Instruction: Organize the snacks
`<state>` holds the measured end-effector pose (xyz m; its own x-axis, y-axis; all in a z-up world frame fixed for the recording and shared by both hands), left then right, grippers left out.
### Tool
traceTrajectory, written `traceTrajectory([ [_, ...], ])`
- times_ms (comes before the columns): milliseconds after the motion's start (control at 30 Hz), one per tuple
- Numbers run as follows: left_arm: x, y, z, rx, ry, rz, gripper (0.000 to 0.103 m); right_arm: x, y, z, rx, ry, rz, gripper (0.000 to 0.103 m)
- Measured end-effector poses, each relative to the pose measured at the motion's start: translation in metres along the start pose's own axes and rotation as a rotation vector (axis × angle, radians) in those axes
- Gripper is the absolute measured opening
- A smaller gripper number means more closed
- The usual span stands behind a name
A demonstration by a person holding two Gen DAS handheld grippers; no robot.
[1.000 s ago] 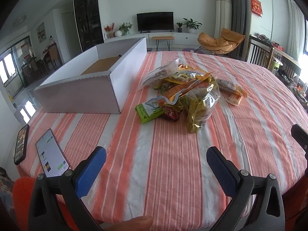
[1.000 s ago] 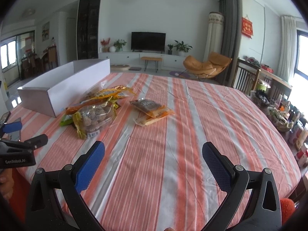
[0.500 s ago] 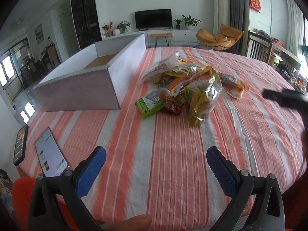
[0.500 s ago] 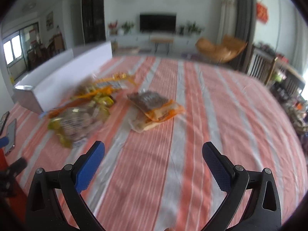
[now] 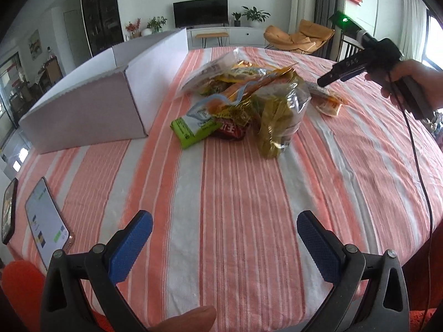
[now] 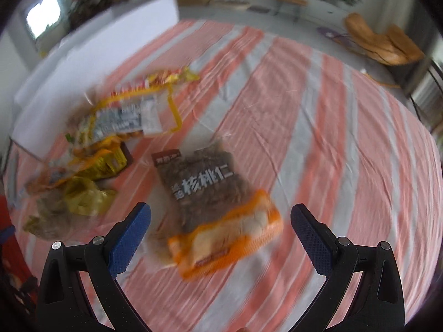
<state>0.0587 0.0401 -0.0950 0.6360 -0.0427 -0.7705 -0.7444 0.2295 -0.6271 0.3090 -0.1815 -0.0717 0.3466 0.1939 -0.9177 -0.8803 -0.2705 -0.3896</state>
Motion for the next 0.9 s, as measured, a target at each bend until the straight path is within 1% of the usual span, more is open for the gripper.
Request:
traceTrajectory([
  [67, 0.005, 0.001, 0.004, -0.01, 0.007, 0.01, 0.103, 0.018, -0.007, 0.007, -0.096, 0.049, 0.058, 0.102],
  [100, 0.008, 0.0, 0.006, -0.016, 0.011, 0.015, 0.103, 0.022, -0.007, 0.008, -0.117, 0.059, 0.072, 0.102],
  [167, 0.012, 0.0, 0.008, -0.024, 0.018, 0.023, 0.103, 0.034, -0.009, 0.009, -0.133, 0.039, 0.1, 0.102],
  [267, 0.018, 0.0, 0.006, -0.02, 0.02, 0.039, 0.103, 0.043, -0.016, 0.004, -0.059, -0.016, 0.1, 0.102],
  [333, 0.022, 0.001, 0.005, -0.013, 0.02, 0.049, 0.103, 0.051, -0.021, -0.004, 0.032, -0.07, 0.119, 0.103],
  [367, 0.023, 0.002, 0.005, -0.01, 0.02, 0.052, 0.103, 0.05, -0.024, -0.006, 0.053, -0.072, 0.104, 0.103],
  [467, 0.027, 0.002, 0.003, -0.006, 0.018, 0.059, 0.103, 0.051, -0.026, -0.005, 0.068, -0.049, 0.097, 0.103],
  [533, 0.029, 0.001, 0.003, -0.006, 0.015, 0.064, 0.103, 0.05, -0.026, -0.003, 0.092, -0.033, 0.091, 0.1],
  [567, 0.03, 0.001, 0.003, -0.005, 0.013, 0.066, 0.103, 0.049, -0.025, -0.001, 0.098, -0.03, 0.086, 0.093],
  [600, 0.031, 0.001, 0.003, -0.004, 0.01, 0.067, 0.103, 0.046, -0.025, 0.003, 0.092, -0.035, 0.068, 0.069],
  [633, 0.031, 0.001, 0.002, -0.004, 0.009, 0.067, 0.103, 0.038, -0.021, 0.01, 0.086, -0.058, 0.04, 0.061],
  [700, 0.031, 0.001, 0.003, -0.003, 0.006, 0.069, 0.103, 0.031, -0.012, 0.016, 0.111, -0.08, 0.036, 0.044],
  [767, 0.032, 0.0, 0.003, -0.003, 0.003, 0.068, 0.103, 0.018, 0.002, 0.023, 0.118, -0.087, 0.015, 0.036],
  [800, 0.031, 0.001, 0.003, -0.004, 0.005, 0.066, 0.103, 0.015, 0.007, 0.025, 0.134, -0.086, 0.005, 0.029],
  [833, 0.031, 0.001, 0.003, -0.006, 0.007, 0.064, 0.103, 0.008, 0.017, 0.024, 0.176, -0.102, -0.007, 0.026],
  [900, 0.031, 0.0, 0.003, -0.005, 0.011, 0.064, 0.103, -0.002, 0.032, 0.017, 0.254, -0.136, -0.023, 0.015],
])
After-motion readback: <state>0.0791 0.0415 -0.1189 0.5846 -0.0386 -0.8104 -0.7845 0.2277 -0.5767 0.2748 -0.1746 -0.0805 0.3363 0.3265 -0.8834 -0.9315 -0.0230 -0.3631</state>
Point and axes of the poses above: each gripper's, at about its wrist camera, not at the fingertips, and x roughly the way its jaws point, z to its left, y to its underside, the point moved 2 cm from there along x, roughly the way its jaws point, and after that the axes turned 10 degrees about x, right-handed, at the moved point
